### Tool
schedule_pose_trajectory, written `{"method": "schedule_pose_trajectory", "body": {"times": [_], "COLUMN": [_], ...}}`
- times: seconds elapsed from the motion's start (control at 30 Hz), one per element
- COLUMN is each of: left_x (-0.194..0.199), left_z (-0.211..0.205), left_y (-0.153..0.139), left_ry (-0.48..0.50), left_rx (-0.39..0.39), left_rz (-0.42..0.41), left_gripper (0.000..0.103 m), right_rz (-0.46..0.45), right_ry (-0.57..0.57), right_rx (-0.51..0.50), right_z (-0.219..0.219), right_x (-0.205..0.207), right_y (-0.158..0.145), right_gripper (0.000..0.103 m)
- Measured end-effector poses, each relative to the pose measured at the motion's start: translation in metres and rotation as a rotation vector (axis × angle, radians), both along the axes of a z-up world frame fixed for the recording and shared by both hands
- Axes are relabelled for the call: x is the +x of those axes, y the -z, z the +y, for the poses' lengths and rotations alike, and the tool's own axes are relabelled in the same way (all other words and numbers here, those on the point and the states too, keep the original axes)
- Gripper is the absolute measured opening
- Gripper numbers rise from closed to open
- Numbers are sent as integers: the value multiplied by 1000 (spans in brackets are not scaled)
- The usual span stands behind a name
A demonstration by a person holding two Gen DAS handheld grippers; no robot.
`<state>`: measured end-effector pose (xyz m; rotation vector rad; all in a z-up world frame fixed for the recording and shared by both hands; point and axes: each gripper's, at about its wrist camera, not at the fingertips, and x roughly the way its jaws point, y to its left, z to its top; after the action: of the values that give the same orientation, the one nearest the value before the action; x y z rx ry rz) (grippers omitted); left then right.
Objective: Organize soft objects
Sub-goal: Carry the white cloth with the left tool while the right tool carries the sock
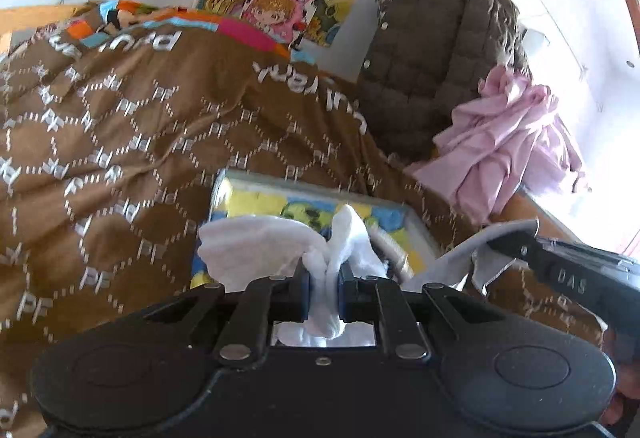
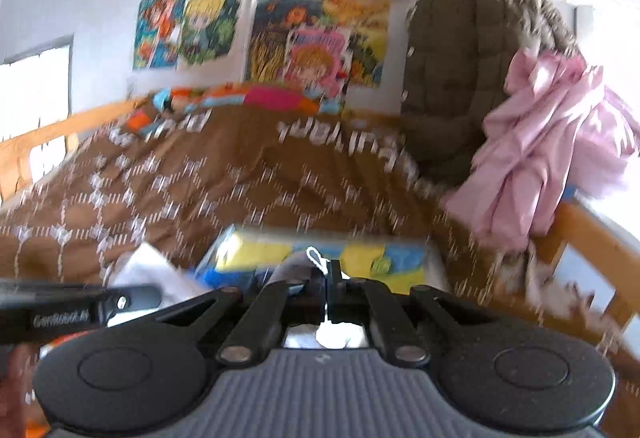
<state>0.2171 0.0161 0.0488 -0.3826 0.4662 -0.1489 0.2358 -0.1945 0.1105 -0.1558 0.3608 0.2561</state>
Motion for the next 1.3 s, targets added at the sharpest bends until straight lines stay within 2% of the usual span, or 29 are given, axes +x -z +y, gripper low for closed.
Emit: {"method": "schedule_pose_trajectory", "body": {"times": [0.13,0.27,0.37,0.53,0.7,1.07,1.3], "left_x": [28,63,90,127,143,152,147], "left_z": [-18,-45,-67,-100,-113,-114,-111], "left_y": [-26,-38,-39,-22,1,35,44], "left_ry": [38,77,110,159,188,210,209], "left_rx": [65,103,103,96,95,121,150], "left_rz": [-48,-75,-88,-45,0,77,101], "left_gripper": [13,13,13,13,13,14,15], "right_rz": [-36,-30,-7,28,68,173,223], "right_ry": [36,87,129,191,211,205,181], "right_rx": [99,132,165,229,262,215,172], "right_z": [-20,-42,-61,-88,-100,-92,-81], "right_x": [20,41,56,77,92,101,96], "right_y": [-15,-6,5,24,39,71,86], "right_gripper": [1,1,1,1,1,1,1]}}
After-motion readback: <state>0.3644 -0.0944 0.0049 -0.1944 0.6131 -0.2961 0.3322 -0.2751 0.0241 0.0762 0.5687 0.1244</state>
